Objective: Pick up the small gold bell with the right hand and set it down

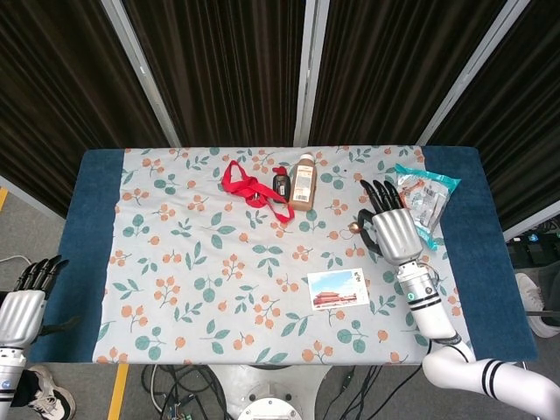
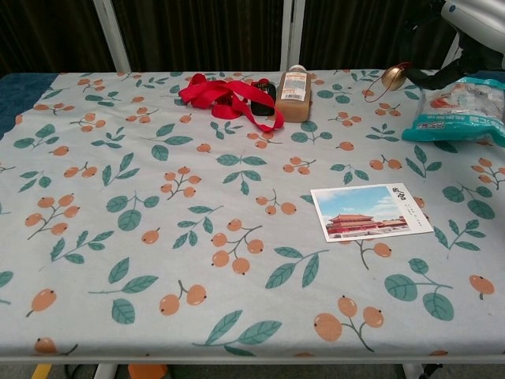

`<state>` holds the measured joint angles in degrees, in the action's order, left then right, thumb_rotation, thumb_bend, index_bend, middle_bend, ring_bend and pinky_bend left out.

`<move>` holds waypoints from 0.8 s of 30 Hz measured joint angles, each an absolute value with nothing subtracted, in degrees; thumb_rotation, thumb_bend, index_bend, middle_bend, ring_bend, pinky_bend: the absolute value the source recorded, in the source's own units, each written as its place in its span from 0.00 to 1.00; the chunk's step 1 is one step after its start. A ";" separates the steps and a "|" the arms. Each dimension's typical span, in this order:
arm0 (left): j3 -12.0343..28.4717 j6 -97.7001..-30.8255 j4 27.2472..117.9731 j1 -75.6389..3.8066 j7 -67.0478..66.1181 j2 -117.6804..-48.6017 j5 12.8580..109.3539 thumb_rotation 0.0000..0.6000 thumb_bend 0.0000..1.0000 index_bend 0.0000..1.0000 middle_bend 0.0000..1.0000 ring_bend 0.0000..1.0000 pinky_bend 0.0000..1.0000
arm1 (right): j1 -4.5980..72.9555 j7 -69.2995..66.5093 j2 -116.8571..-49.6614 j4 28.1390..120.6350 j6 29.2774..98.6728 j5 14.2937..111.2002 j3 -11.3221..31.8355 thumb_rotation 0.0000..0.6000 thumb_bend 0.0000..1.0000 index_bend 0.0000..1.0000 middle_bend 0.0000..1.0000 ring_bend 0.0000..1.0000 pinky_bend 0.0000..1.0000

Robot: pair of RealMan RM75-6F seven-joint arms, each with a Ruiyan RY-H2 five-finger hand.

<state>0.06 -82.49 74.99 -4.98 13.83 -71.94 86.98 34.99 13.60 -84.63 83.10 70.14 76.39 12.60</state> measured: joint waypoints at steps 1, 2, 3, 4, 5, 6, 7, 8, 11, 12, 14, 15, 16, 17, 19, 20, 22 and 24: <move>0.06 -82.47 74.99 -4.99 13.83 -71.92 86.96 1.00 0.05 0.08 0.05 0.00 0.05 | 34.93 13.63 -84.62 83.13 70.28 76.56 12.69 1.00 0.43 0.82 0.09 0.00 0.00; 0.08 -82.50 75.03 -5.00 13.84 -71.91 86.97 1.00 0.05 0.09 0.05 0.00 0.05 | 34.89 13.74 -84.56 83.29 70.30 76.58 12.79 1.00 0.44 0.82 0.09 0.00 0.00; 0.09 -82.54 75.05 -5.00 13.86 -71.91 87.00 1.00 0.05 0.08 0.05 0.00 0.05 | 34.91 14.08 -84.57 83.61 70.23 76.47 12.79 1.00 0.43 0.82 0.09 0.00 0.00; 0.08 -82.57 75.06 -5.00 13.87 -71.90 87.02 1.00 0.05 0.09 0.05 0.00 0.05 | 34.90 14.55 -84.60 83.74 70.26 76.44 12.75 1.00 0.42 0.82 0.09 0.00 0.00; 0.05 -82.55 75.05 -5.00 13.85 -71.90 87.04 1.00 0.05 0.09 0.05 0.00 0.05 | 34.84 15.06 -84.59 83.75 70.26 76.42 12.76 1.00 0.42 0.82 0.09 0.00 0.00; 0.03 -82.51 75.07 -5.00 13.83 -71.90 87.04 1.00 0.05 0.08 0.05 0.00 0.05 | 34.77 15.54 -84.47 83.83 70.02 76.18 12.81 1.00 0.43 0.82 0.09 0.00 0.00; 0.02 -82.48 75.09 -5.01 13.82 -71.90 87.04 1.00 0.05 0.08 0.05 0.00 0.05 | 34.77 15.59 -84.29 84.03 69.79 75.93 12.78 1.00 0.44 0.82 0.09 0.00 0.00; 0.02 -82.48 75.08 -5.02 13.82 -71.92 87.04 1.00 0.05 0.08 0.05 0.00 0.05 | 34.79 15.47 -84.14 84.20 69.68 75.78 12.69 1.00 0.43 0.83 0.09 0.00 0.00; 0.02 -82.49 75.05 -5.04 13.80 -71.96 87.06 1.00 0.05 0.09 0.05 0.00 0.05 | 34.68 15.44 -84.15 83.57 69.71 76.23 12.31 1.00 0.42 0.83 0.09 0.00 0.00; 0.02 -82.52 75.04 -5.03 13.81 -71.96 87.07 1.00 0.05 0.08 0.05 0.00 0.05 | 34.66 15.73 -84.04 83.37 69.30 76.11 12.17 1.00 0.43 0.83 0.09 0.00 0.00; 0.02 -82.51 75.01 -5.05 13.79 -71.97 87.07 1.00 0.05 0.08 0.05 0.00 0.05 | 34.64 16.96 -83.93 83.17 68.80 75.89 11.86 1.00 0.43 0.83 0.09 0.00 0.00; 0.02 -82.47 75.00 -5.05 13.78 -71.96 87.05 1.00 0.05 0.09 0.05 0.00 0.05 | 34.62 17.94 -83.79 83.09 68.56 75.73 11.65 1.00 0.43 0.83 0.09 0.00 0.00; 0.02 -82.44 74.98 -5.06 13.80 -71.96 87.04 1.00 0.05 0.09 0.05 0.00 0.05 | 34.62 18.51 -83.60 83.20 68.18 75.40 11.49 1.00 0.43 0.83 0.09 0.00 0.00; 0.02 -82.42 74.95 -5.07 13.82 -71.98 87.02 1.00 0.05 0.09 0.05 0.00 0.05 | 34.64 18.88 -83.37 83.37 67.53 74.93 11.32 1.00 0.43 0.83 0.09 0.00 0.00; 0.01 -82.40 74.89 -5.08 13.86 -72.06 87.03 1.00 0.05 0.09 0.05 0.00 0.05 | 34.72 19.77 -82.79 83.88 65.65 73.56 10.92 1.00 0.43 0.82 0.09 0.00 0.00; -0.01 -82.35 74.85 -5.09 13.88 -72.11 87.03 1.00 0.05 0.09 0.05 0.00 0.05 | 34.76 20.42 -82.55 84.20 64.73 72.76 10.75 1.00 0.43 0.82 0.09 0.00 0.00; -0.07 -82.26 74.79 -5.11 13.90 -72.16 87.03 1.00 0.05 0.09 0.05 0.00 0.05 | 34.90 21.83 -82.12 84.88 62.66 70.81 10.38 1.00 0.43 0.82 0.09 0.00 0.00; -0.10 -82.21 74.74 -5.13 13.93 -72.15 87.05 1.00 0.05 0.09 0.05 0.00 0.05 | 35.14 22.52 -81.94 85.27 61.04 69.28 10.07 1.00 0.43 0.82 0.09 0.00 0.00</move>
<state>-0.10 -82.21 74.74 -5.13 13.93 -72.15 87.05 35.14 22.52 -81.94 85.27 61.04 69.28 10.07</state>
